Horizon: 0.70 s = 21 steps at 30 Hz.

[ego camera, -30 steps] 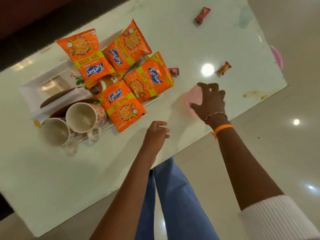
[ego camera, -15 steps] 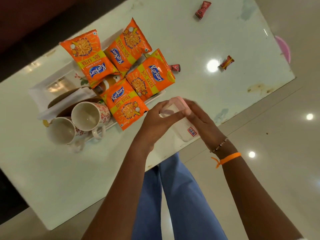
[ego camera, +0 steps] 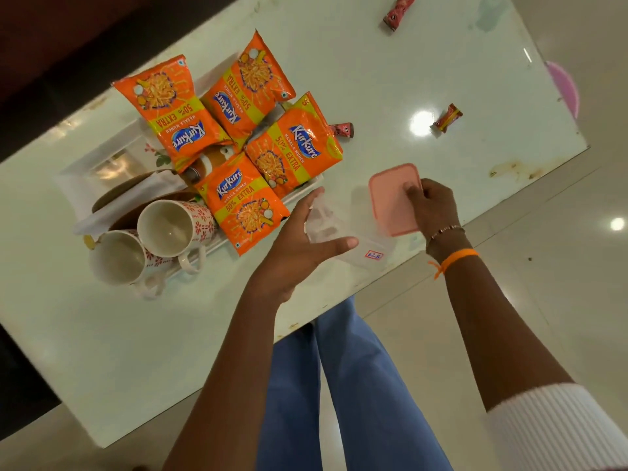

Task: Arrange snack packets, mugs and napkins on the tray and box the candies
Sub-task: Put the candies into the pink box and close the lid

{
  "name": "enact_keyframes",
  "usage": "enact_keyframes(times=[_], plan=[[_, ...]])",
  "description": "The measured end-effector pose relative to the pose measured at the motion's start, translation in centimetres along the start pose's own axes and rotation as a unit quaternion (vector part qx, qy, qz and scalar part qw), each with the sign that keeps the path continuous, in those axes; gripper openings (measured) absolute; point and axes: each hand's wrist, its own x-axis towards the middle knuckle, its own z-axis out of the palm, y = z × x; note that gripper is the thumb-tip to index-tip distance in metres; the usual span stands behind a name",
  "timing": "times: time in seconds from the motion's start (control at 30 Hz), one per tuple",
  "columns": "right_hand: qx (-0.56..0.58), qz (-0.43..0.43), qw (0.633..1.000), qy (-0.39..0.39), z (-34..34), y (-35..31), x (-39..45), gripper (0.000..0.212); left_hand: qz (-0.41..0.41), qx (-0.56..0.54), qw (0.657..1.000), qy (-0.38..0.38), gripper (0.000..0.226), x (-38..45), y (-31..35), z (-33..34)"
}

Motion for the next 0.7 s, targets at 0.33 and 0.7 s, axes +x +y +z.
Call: enact_keyframes(times=[0.33, 0.7], plan=[[-0.247, -0.253, 0.934, -0.045, 4.6, -6.6, 7.0, 0.046, 0.085, 0.076, 0.989, 0.098, 0.082, 1.3, 1.1, -1.4], [-0.071, -0.172, 0.98, 0.076, 1.1, -5.9, 7.7, 0.017, 0.119, 0.064, 0.981, 0.138, 0.086, 3.3, 3.1, -0.9]])
